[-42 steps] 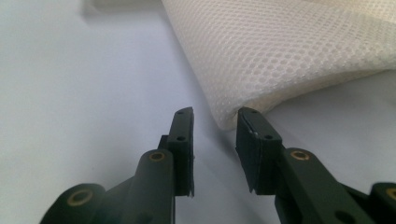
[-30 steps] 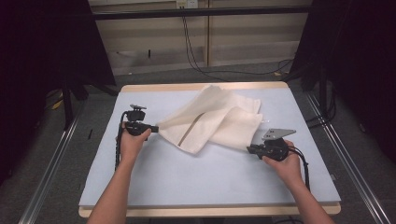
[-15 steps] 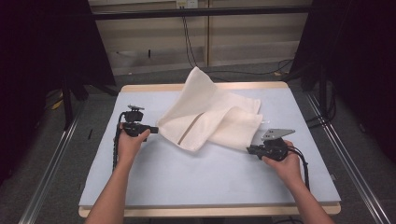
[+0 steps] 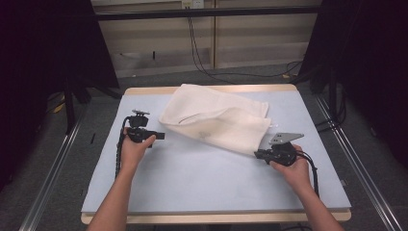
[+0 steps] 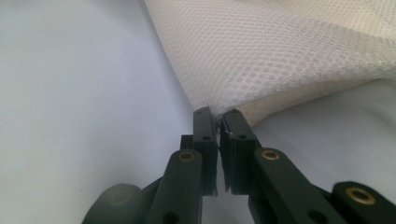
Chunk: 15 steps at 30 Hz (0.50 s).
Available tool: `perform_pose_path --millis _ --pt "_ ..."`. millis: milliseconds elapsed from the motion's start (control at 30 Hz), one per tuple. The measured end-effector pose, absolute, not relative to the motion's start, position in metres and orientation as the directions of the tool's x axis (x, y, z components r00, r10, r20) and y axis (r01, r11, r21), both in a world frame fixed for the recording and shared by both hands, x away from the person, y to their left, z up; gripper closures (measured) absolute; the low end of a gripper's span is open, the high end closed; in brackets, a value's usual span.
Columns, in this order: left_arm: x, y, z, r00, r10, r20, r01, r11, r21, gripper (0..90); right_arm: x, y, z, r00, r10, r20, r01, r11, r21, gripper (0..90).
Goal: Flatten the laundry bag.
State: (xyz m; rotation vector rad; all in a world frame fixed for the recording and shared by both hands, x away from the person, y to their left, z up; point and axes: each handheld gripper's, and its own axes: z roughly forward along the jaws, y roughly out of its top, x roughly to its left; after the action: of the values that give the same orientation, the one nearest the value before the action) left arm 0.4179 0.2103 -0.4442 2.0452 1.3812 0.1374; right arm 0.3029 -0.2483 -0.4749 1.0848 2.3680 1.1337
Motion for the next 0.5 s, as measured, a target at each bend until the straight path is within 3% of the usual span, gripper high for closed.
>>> perform_pose_path --millis 500 --pt "0.407 0.202 -0.4362 0.493 0.826 -0.272 0.761 -0.258 0.596 48.8 0.3022 -0.2467 -0.4753 -0.67 0.741 0.04 0.5 0.411 0.762 84.5"
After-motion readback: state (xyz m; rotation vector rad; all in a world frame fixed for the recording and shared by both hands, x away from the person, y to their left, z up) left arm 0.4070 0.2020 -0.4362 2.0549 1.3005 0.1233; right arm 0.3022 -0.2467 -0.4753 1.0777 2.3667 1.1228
